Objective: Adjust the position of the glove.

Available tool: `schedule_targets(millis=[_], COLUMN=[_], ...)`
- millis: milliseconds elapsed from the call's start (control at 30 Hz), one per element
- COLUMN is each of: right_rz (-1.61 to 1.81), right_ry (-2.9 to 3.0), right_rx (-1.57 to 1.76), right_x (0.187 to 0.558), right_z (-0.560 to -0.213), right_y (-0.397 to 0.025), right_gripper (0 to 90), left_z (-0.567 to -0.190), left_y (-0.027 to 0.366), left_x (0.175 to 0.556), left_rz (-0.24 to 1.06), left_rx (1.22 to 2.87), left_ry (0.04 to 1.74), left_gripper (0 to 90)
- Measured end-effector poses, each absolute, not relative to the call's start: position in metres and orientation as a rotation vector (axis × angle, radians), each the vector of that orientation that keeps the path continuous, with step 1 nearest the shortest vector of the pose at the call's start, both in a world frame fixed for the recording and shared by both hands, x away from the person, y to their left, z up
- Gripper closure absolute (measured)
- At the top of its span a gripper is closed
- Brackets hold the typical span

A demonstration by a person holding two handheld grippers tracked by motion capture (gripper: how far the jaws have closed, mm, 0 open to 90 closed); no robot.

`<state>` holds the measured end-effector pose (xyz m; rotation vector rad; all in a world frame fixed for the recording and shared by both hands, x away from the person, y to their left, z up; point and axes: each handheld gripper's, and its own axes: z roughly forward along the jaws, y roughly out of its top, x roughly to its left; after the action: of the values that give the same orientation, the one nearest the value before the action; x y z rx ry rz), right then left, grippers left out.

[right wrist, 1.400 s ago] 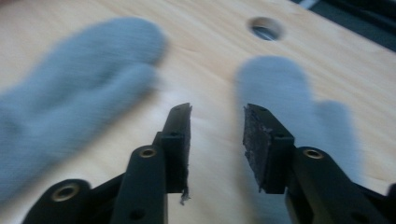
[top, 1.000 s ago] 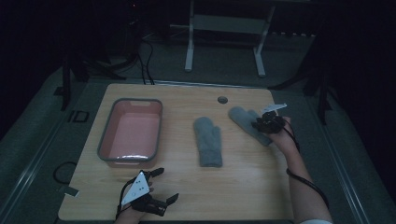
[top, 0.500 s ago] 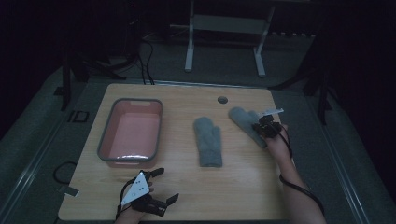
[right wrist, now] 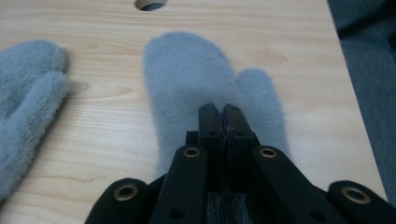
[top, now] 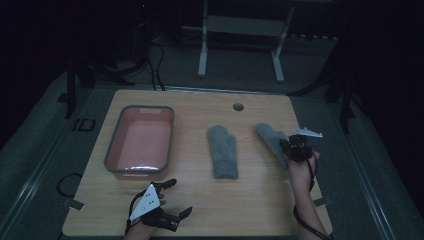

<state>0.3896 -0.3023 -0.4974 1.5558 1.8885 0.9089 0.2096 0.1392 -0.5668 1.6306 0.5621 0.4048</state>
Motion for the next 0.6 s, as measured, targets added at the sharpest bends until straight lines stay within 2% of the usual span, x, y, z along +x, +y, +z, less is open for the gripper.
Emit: schedule_targets(millis=[133,333,467,533,567,600], right_rz=[0.845,0.809,0.810,0.870,0.870,0.918], right_ry=[1.798,1.838,1.851,1.913,1.913,1.980], right_rx=[1.652,1.716,1.699,1.625,1.625,1.539], right_x=[0.366,0.366,0.366,0.365,0.365,0.365], right_z=[-0.508,-0.541,-0.542,-0.533,-0.533,-0.524], right_y=[-0.300,-0.301,-0.300,-0.303,-0.303,-0.309], right_gripper=[88.2,88.2,87.5,73.0,73.0,61.3], left_z=[-0.566,-0.566,-0.566,-0.566,-0.566,-0.566], left_y=[0.138,0.137,0.137,0.138,0.138,0.138], left_x=[0.211,0.211,0.212,0.212,0.212,0.212], left_rz=[0.405,0.398,0.398,0.401,0.400,0.399], left_rx=[1.628,1.630,1.630,1.633,1.633,1.633], left_ry=[0.556,0.545,0.548,0.547,0.547,0.546], left_gripper=[0.2,0.2,0.2,0.2,0.2,0.2])
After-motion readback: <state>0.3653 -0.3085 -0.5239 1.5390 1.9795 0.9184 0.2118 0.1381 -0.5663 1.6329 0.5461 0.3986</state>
